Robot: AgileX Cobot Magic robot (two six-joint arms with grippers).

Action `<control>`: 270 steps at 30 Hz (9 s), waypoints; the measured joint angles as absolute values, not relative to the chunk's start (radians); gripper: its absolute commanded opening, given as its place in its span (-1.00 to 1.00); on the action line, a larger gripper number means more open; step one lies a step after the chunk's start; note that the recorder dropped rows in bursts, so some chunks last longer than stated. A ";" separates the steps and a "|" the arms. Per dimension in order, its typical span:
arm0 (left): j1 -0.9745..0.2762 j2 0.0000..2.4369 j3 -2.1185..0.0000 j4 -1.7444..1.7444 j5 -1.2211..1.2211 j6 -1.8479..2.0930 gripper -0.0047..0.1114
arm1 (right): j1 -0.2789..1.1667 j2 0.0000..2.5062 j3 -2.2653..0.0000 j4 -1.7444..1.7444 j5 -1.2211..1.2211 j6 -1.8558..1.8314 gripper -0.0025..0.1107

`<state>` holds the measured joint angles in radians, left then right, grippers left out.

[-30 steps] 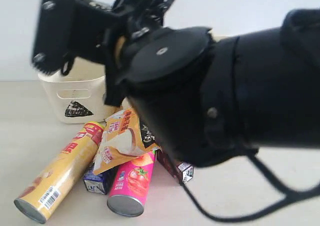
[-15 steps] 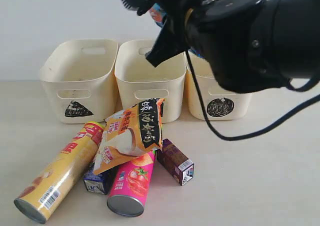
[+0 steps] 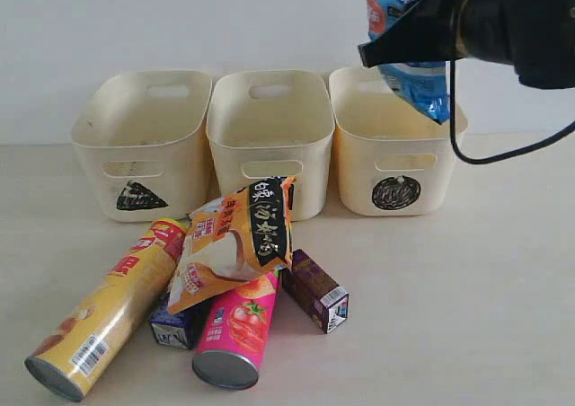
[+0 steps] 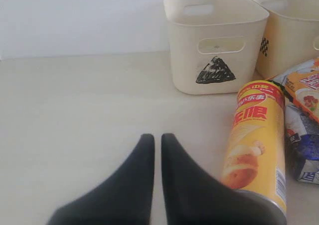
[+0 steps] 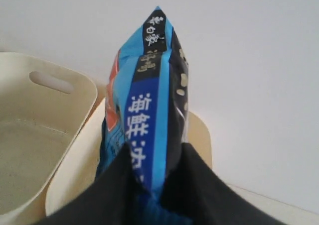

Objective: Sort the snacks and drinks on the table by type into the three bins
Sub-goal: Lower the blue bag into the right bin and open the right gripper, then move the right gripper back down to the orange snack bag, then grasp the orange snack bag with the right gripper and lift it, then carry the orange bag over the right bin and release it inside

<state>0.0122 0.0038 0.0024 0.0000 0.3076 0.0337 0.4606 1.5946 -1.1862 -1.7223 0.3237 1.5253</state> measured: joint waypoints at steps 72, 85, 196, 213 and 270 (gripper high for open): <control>0.012 0.004 0.002 0.000 0.308 0.034 -0.84 | 0.322 1.621 -1.300 -1.652 0.450 0.982 -0.96; 0.012 0.004 0.002 0.000 0.308 0.034 -0.84 | 0.369 1.601 -1.288 -0.766 0.611 0.057 -0.96; 0.012 0.004 0.002 0.000 0.308 0.034 -0.84 | 0.906 1.616 -1.081 -1.367 0.272 -0.322 -0.96; 0.012 0.004 0.002 0.000 0.308 0.034 -0.84 | 0.707 1.534 -1.078 -1.387 0.221 -0.074 -0.96; 0.012 0.004 0.002 0.000 0.308 0.034 -0.84 | 0.199 1.953 -1.372 -0.668 -0.118 0.533 0.40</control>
